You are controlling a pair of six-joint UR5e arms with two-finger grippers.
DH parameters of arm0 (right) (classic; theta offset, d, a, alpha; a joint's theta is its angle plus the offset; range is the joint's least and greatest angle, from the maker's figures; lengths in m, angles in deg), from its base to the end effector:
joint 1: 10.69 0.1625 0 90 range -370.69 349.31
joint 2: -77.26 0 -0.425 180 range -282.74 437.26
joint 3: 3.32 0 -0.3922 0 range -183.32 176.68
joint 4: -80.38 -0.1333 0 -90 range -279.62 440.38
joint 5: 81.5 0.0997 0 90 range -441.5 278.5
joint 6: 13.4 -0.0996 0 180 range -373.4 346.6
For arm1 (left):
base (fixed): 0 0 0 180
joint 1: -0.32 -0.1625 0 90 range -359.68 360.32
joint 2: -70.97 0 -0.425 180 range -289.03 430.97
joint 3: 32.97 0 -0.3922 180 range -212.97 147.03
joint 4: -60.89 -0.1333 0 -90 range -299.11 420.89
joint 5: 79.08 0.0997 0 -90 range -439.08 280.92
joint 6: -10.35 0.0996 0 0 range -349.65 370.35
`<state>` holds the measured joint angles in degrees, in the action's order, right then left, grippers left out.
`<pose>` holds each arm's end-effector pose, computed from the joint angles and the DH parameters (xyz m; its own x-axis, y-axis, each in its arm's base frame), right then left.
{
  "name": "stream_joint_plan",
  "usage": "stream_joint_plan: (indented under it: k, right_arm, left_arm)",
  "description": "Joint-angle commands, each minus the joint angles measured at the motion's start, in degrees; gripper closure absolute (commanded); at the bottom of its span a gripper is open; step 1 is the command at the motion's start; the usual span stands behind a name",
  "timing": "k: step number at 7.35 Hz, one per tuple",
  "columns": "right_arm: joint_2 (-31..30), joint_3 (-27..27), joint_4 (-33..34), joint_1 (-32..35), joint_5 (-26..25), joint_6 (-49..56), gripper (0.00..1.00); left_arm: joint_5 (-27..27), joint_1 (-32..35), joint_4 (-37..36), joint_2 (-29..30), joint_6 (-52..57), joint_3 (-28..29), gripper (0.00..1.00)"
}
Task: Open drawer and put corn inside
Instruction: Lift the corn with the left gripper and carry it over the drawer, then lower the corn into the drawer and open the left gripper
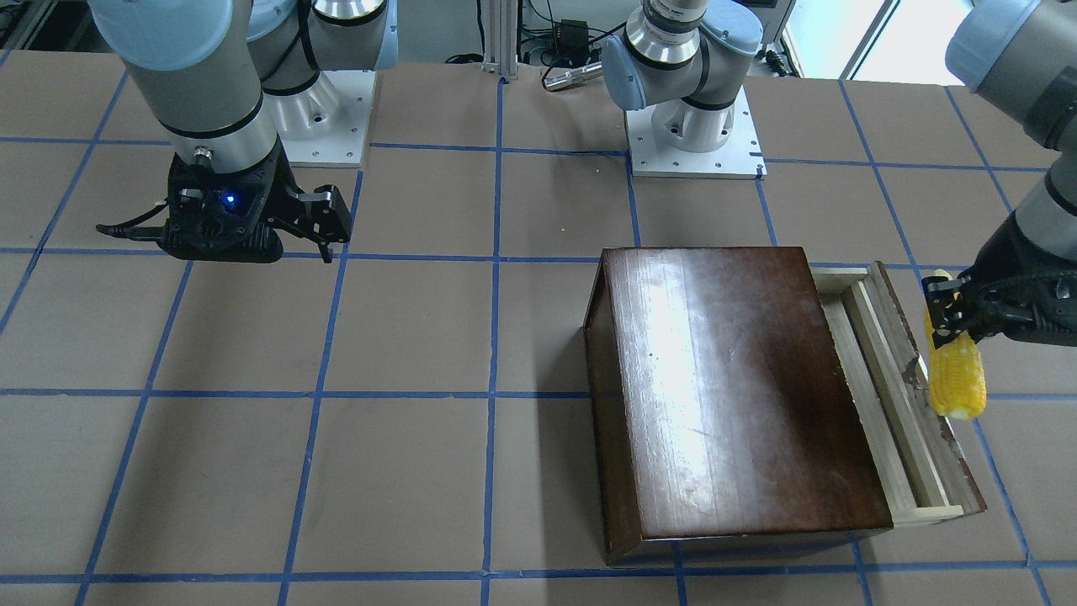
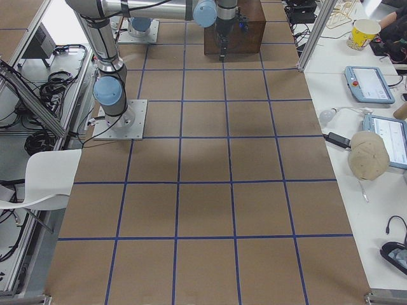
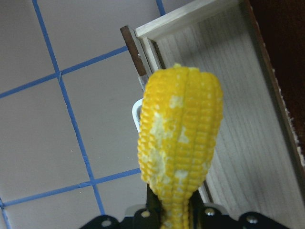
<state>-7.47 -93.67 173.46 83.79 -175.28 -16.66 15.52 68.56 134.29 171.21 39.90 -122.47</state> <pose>0.1673 -0.5130 0.4436 -0.9974 -0.0241 0.0683 -0.0214 0.9990 0.0405 0.0960 -0.5786 0.4277 -0.9838 0.1256 -0.1282 0.1346 0.9888 -0.0646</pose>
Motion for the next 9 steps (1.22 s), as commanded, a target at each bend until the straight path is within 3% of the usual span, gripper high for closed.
stream_joint_plan:
  k: [1, 7, 8, 9]
  right_arm:
    - [0.0, 0.0, 0.0, 0.0, -0.09, 0.0, 0.0]
    - [0.0, 0.0, 0.09, 0.0, -0.09, 0.0, 0.0]
    - [0.0, 0.0, 0.0, 0.0, -0.09, 0.0, 0.0]
    - [0.0, 0.0, 0.0, 0.0, -0.09, 0.0, 0.0]
  left_arm:
    - [-0.12, 1.02, 0.16, 0.4, -12.17, -0.93, 1.0]
    - [-0.29, 2.43, -0.63, 1.98, -15.66, -4.1, 1.0]
    - [-0.21, 2.43, -0.72, 2.24, -15.75, -4.01, 0.59]
    - [-0.29, 2.43, -0.72, 2.33, -15.93, -3.92, 0.3]
